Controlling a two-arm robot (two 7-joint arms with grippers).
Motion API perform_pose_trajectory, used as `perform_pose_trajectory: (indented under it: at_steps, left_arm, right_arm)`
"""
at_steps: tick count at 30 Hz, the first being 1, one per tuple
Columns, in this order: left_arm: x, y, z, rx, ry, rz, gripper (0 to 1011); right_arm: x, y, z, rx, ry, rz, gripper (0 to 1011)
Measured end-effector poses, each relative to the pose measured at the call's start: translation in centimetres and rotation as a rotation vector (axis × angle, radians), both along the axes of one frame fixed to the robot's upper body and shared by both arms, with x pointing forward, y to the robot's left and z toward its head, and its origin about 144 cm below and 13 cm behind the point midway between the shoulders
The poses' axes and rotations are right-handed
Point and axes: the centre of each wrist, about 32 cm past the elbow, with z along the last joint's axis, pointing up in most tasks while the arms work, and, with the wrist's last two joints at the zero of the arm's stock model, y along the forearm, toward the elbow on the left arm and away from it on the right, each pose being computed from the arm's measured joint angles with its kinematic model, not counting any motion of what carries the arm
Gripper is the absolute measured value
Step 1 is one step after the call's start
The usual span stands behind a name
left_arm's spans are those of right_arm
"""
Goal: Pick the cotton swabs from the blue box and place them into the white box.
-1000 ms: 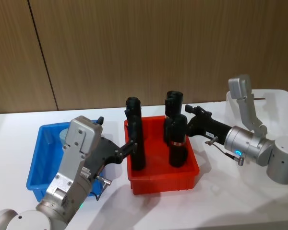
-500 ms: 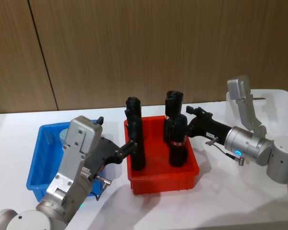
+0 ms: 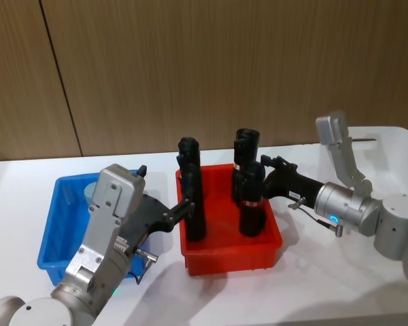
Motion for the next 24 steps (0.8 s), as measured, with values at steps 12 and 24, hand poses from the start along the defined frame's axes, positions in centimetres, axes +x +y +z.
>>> perform_pose_trajectory:
  at_steps: [12,24]
  left_arm:
    - [0.0,0.0,0.0,0.0,0.0,0.0,1004]
    - [0.0,0.0,0.0,0.0,0.0,0.0,1004]
  right_arm:
    - [0.47,0.13,-0.47,-0.006,0.007,0.005,862]
    - [0.63,0.17,-0.45,-0.006,0.001,0.009,507]
